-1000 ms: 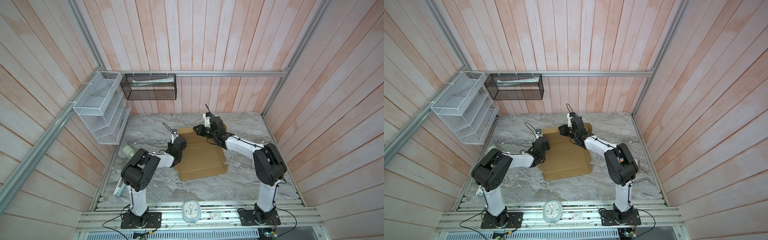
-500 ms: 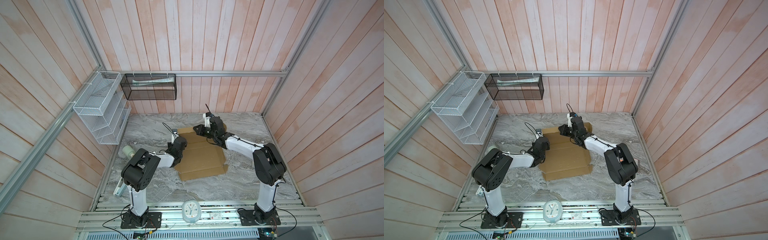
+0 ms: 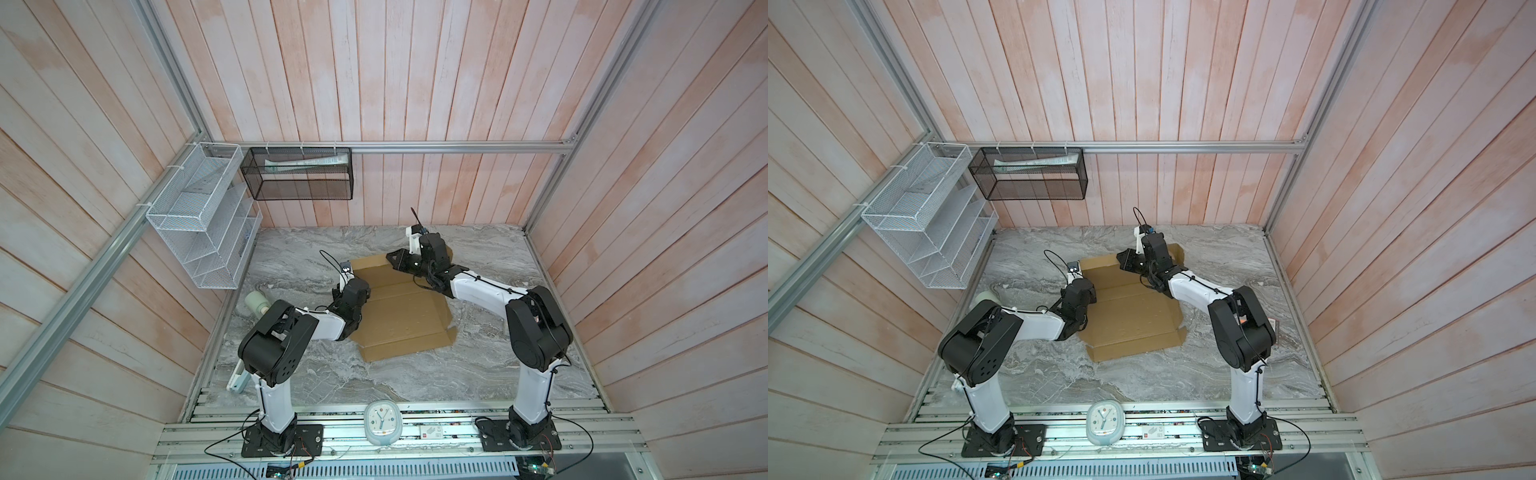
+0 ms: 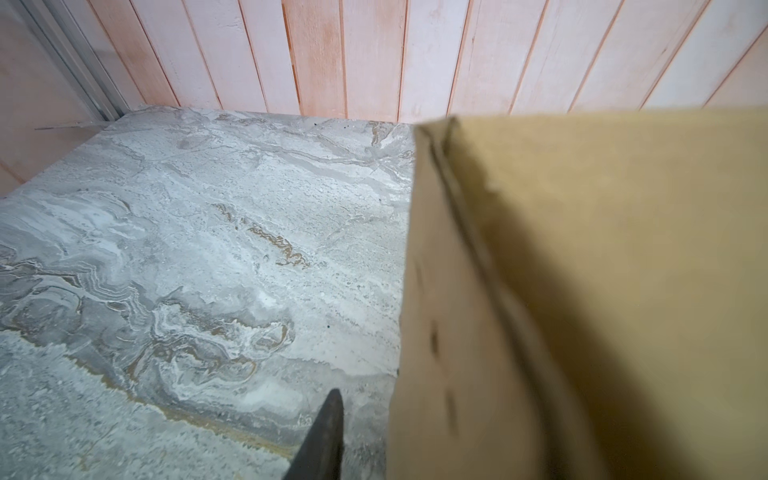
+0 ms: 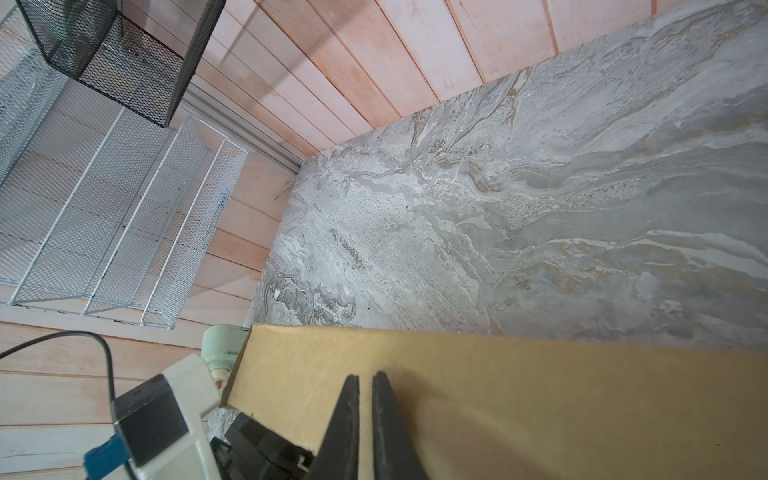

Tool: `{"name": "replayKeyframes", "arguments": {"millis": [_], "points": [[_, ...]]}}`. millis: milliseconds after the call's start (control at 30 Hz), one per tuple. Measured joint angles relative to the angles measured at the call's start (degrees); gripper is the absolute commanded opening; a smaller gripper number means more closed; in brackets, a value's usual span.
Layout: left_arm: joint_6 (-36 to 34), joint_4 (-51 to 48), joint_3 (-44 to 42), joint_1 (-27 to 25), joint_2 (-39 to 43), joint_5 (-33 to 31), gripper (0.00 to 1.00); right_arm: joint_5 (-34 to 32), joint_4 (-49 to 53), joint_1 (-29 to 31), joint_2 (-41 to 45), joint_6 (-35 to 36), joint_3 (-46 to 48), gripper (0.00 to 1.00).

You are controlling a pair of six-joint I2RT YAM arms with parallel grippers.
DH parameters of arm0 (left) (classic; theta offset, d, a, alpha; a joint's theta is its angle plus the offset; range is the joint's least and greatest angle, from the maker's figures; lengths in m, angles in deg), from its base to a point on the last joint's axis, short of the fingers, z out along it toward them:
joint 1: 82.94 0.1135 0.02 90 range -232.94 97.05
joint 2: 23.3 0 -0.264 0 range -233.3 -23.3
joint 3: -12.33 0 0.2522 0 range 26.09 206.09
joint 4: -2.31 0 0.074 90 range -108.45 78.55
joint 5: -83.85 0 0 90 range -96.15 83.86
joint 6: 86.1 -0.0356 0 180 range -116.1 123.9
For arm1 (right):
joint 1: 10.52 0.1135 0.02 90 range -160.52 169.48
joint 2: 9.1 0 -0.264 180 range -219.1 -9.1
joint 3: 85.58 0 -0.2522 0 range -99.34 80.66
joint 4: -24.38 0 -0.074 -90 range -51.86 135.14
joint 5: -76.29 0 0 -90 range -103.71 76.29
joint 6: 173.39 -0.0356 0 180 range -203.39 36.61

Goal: Fold the paper box

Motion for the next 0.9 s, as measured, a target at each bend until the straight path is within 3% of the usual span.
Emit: {"name": "replayKeyframes", "arguments": {"millis": [467,900], "points": [[-0.28,8.09,-4.74,0.0,3.45,0.92,0.35,0.0,0.04,0.0,0.0,-0.5,-0.17,0.11],[-0.72,9.55,-4.74,0.37,3.45,0.87,0.19,0.0,0.04,0.0,-0.17,-0.5,-0.31,0.11]]}}
